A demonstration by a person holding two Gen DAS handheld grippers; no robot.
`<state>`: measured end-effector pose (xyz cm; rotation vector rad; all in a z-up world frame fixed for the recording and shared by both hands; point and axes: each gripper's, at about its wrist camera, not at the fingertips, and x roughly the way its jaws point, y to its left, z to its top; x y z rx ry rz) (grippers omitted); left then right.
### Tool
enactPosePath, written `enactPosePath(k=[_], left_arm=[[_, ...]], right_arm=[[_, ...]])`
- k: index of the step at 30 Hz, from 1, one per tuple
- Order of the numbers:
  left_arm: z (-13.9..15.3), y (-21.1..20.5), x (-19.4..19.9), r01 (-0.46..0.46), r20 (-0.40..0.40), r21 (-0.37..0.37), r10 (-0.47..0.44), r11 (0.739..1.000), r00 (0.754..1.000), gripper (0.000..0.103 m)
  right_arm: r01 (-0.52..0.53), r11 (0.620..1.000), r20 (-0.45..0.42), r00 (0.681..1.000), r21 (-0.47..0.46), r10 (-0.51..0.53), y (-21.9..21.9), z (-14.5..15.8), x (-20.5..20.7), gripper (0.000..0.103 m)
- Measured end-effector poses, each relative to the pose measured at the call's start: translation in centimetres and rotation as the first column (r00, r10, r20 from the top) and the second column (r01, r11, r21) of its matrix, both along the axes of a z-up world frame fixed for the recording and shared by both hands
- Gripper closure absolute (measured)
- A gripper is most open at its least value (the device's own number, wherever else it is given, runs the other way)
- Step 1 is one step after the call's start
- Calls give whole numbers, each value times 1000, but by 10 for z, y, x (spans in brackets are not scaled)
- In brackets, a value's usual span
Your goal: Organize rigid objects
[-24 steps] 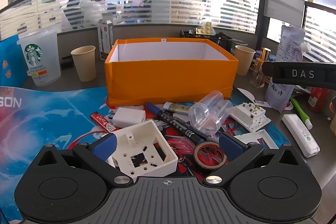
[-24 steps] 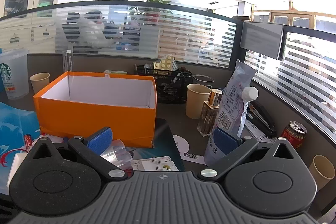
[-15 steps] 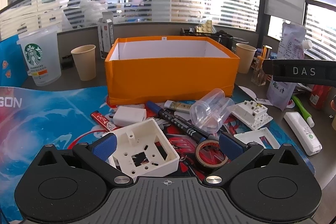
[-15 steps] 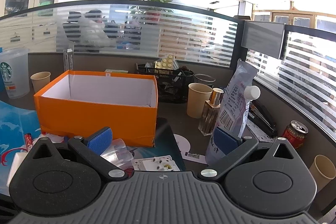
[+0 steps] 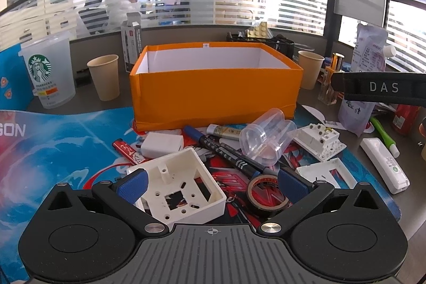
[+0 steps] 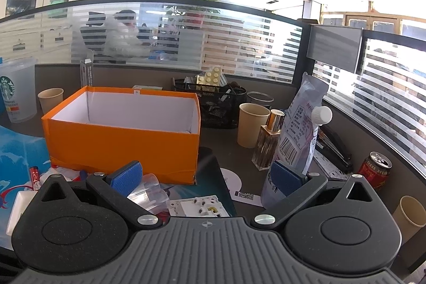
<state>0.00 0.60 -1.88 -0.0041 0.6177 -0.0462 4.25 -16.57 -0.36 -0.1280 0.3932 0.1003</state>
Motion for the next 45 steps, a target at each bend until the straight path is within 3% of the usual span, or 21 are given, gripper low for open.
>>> enactPosePath(k=[17, 21, 27, 31, 33, 38, 42, 45], left_arm=[[-5, 19, 9, -7, -29, -6, 7, 1000, 1000, 0], [5, 53, 10, -100, -8, -5, 99, 995, 995, 0], [-12, 87, 6, -165, -52, -21, 164, 986, 985, 0], [-30, 76, 12, -85, -58, 13, 86, 996, 995, 0], [-37, 67, 21, -66, -67, 58, 70, 996, 995, 0], [-38, 55, 31, -38, -44, 47, 40, 998, 998, 0], [-46, 45, 40, -38, -52, 111, 44, 993, 998, 0], [-54, 53, 50, -74, -92, 75, 81, 994, 992, 0]], right_arm=[[-14, 1000, -19, 1000, -11, 14, 4, -12, 8, 0], [8, 1000, 20, 1000, -9, -7, -5, -12, -4, 0], [-69, 998, -133, 989, 7, 70, -19, -53, -14, 0], [-87, 996, -188, 979, -29, 80, -21, -84, -17, 0], [-97, 995, -189, 978, -22, 91, -21, -89, -15, 0], [-122, 992, -208, 970, 21, 124, -23, -101, -5, 0], [-151, 988, -191, 970, 14, 151, -16, -109, -6, 0], [-175, 985, -225, 959, -4, 170, -9, -113, -2, 0]])
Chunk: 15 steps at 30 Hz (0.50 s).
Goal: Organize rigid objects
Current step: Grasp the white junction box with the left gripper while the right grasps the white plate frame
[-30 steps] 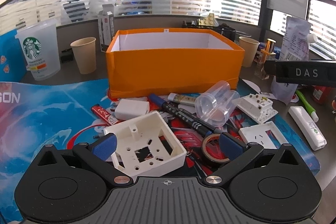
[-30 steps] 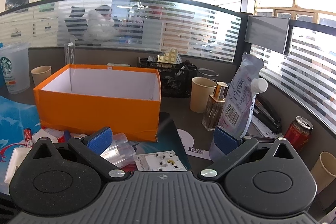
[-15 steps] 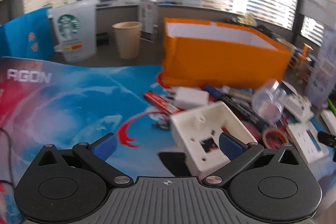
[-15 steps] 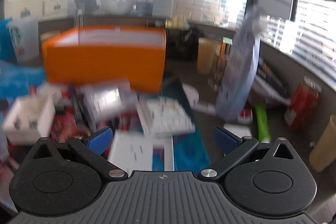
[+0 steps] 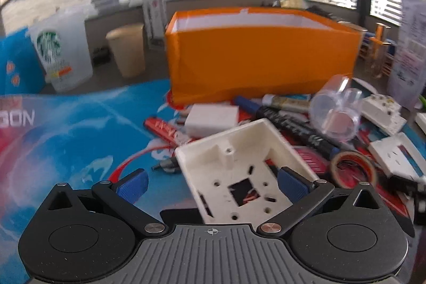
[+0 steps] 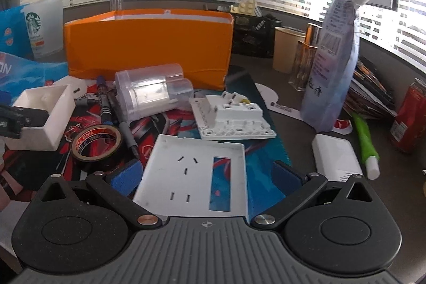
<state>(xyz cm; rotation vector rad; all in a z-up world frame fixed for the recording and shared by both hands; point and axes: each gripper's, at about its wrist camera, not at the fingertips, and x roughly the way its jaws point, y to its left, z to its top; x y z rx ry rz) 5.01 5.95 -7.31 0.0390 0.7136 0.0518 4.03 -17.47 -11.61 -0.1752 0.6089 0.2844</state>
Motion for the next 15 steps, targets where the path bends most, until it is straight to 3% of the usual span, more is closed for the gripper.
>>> enactPosePath(k=[3, 5, 7, 8, 9, 12, 15], left_arm=[[-5, 13, 7, -19, -28, -103, 16, 994, 999, 0], [-7, 12, 8, -4, -18, -95, 2, 995, 1000, 0], [-8, 11, 9, 3, -7, -98, -3, 995, 1000, 0], [-8, 11, 10, 12, -2, -104, -12, 995, 1000, 0], [-8, 11, 10, 20, 2, -106, -20, 994, 1000, 3], [-7, 4, 6, 43, 35, -64, -40, 997, 999, 37], [-6, 7, 7, 40, 36, -74, -37, 996, 999, 45]], right_arm=[[-7, 999, -6, 1000, 42, 8, -1, -4, 3, 0], [14, 996, -36, 999, 93, -10, -6, -4, 7, 0], [10, 996, -37, 999, 83, -7, -5, -4, 8, 2], [19, 996, -32, 999, 82, -17, -4, -5, 7, 4], [23, 996, -26, 999, 84, -21, -4, -4, 5, 16], [25, 995, -32, 999, 93, -22, -4, -3, 5, 18], [22, 995, -37, 999, 96, -18, -4, -2, 5, 18]])
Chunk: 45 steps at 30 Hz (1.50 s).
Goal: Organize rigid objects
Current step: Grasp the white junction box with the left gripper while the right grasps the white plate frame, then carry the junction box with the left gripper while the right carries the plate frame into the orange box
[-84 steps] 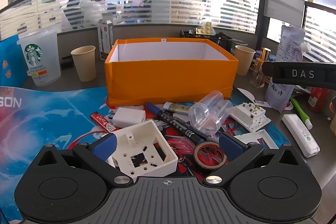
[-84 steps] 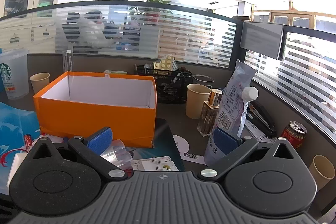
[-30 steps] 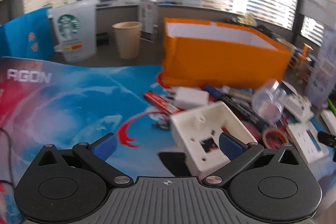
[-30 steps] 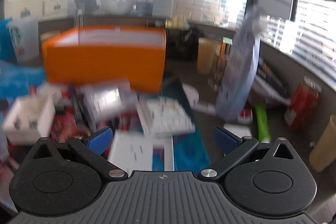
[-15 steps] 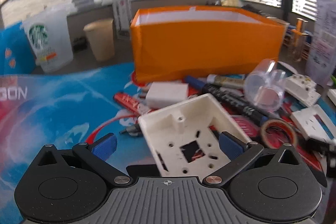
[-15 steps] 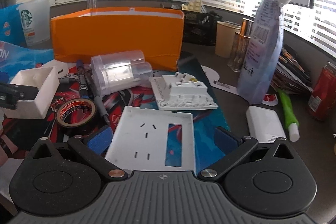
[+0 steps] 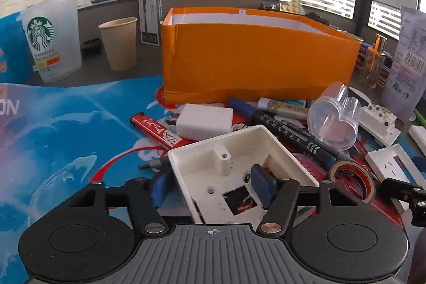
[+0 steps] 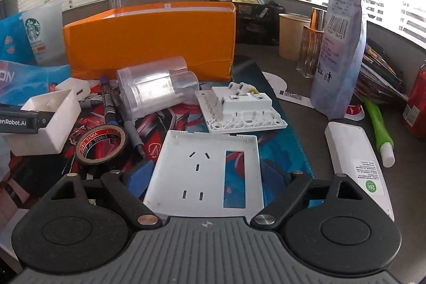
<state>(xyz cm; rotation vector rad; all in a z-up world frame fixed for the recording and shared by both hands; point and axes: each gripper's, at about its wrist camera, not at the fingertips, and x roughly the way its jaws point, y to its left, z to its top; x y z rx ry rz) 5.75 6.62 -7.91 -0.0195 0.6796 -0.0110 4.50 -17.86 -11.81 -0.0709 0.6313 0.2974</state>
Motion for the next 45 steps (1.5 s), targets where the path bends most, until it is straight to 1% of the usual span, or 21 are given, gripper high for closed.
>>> enactPosePath(k=[1, 3, 5, 6, 7, 9, 10, 16, 20, 25, 31, 35, 39, 45], left_arm=[[1, 2, -1, -10, 2, -8, 11, 1000, 1000, 60], [3, 7, -1, -9, -3, -31, 9, 999, 1000, 60], [3, 7, -4, 5, -5, -26, -5, 1000, 1000, 62], [3, 8, -4, 8, -8, -37, -8, 999, 1000, 76], [4, 8, -6, 11, -7, -43, -11, 999, 1000, 87], [4, 13, -7, 26, -27, -102, -29, 994, 999, 97], [4, 13, -7, 34, -33, -115, -38, 993, 999, 99], [8, 13, -13, 45, -12, -125, -47, 991, 999, 100], [15, 15, -15, 47, 7, -130, -46, 990, 999, 100], [26, 19, -17, 50, 34, -133, -46, 990, 998, 100], [43, 22, -16, 55, 78, -117, -46, 992, 996, 100], [56, 22, -10, 59, 100, -117, -47, 991, 994, 100], [70, 23, -4, 56, 131, -101, -43, 993, 990, 99], [89, 25, 6, 49, 171, -90, -34, 995, 985, 99]], right_arm=[[-1, 1000, -2, 1000, 4, 1, -1, 1, 0, 18], [-11, 999, -7, 1000, 30, 11, -4, 2, -1, 18], [-19, 999, -6, 1000, 33, 19, -3, 3, -3, 18], [-20, 999, -2, 1000, 31, 20, -3, 4, -4, 18], [-20, 999, 6, 1000, 38, 20, -3, 6, -6, 18], [-25, 998, 20, 1000, 58, 23, -5, 11, -8, 19], [-25, 998, 26, 999, 61, 24, -5, 14, -8, 19], [-29, 997, 77, 997, 76, 23, -4, 27, -15, 19], [-31, 996, 95, 995, 78, 24, -5, 32, -18, 19], [-35, 997, 118, 993, 74, 26, -3, 40, -20, 19], [-59, 996, 160, 986, 60, 49, 3, 51, -19, 19], [-85, 995, 197, 978, 57, 72, 10, 63, -11, 19], [-109, 993, 240, 966, 53, 94, 18, 76, -3, 19], [-133, 989, 269, 957, 69, 110, 26, 91, 13, 19]])
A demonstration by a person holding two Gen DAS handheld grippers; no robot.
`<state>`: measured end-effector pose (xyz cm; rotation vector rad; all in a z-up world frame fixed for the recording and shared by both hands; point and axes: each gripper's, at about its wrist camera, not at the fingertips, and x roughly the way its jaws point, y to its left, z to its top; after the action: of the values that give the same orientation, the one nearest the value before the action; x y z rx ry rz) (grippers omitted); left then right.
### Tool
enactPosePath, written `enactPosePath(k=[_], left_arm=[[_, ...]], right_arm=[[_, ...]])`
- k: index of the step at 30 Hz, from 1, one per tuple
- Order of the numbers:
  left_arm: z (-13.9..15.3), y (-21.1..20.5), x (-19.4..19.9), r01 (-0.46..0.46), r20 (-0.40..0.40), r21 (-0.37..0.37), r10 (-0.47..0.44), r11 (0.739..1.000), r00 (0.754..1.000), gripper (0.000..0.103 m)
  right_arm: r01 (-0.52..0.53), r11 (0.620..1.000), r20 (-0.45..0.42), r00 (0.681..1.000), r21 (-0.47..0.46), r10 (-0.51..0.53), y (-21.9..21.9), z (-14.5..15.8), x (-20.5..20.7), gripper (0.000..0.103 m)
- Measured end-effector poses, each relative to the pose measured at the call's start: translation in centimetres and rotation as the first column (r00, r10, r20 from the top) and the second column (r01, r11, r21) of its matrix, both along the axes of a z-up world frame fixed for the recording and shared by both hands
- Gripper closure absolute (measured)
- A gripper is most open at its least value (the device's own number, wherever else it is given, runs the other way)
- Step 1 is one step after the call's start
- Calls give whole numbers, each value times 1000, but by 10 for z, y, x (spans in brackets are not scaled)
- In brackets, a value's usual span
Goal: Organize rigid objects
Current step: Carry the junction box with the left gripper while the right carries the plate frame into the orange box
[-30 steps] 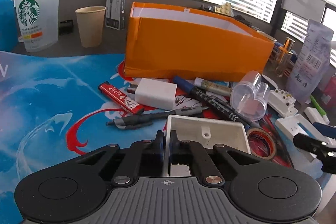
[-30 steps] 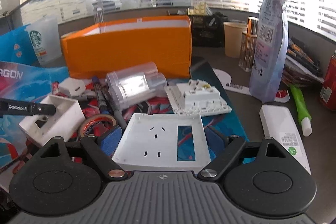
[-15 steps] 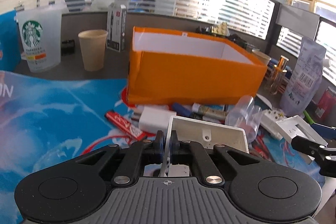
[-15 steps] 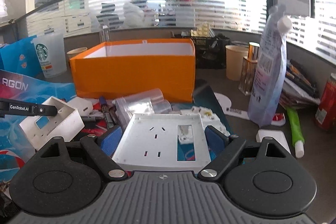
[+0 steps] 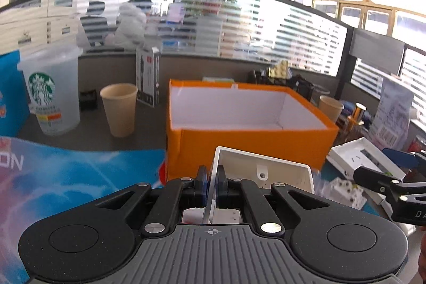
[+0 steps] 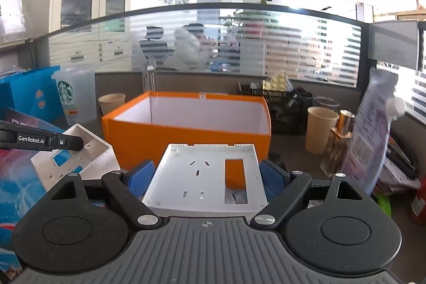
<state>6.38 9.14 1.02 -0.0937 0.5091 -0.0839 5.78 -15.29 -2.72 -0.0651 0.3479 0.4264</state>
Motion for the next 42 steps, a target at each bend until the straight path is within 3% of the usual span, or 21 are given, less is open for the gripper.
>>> enactPosePath(k=[24, 34, 42], left_arm=[[62, 2, 64, -6, 131, 26, 3, 1000, 991, 99], [75, -1, 106, -14, 149, 40, 8, 999, 989, 98], [69, 1, 151, -48, 116, 47, 42, 998, 992, 98]], right_arm=[[-22, 999, 53, 998, 38, 20, 21, 36, 66, 19], [-25, 999, 72, 997, 38, 22, 36, 52, 111, 19], [4, 1000, 46, 999, 21, -5, 46, 54, 158, 19]])
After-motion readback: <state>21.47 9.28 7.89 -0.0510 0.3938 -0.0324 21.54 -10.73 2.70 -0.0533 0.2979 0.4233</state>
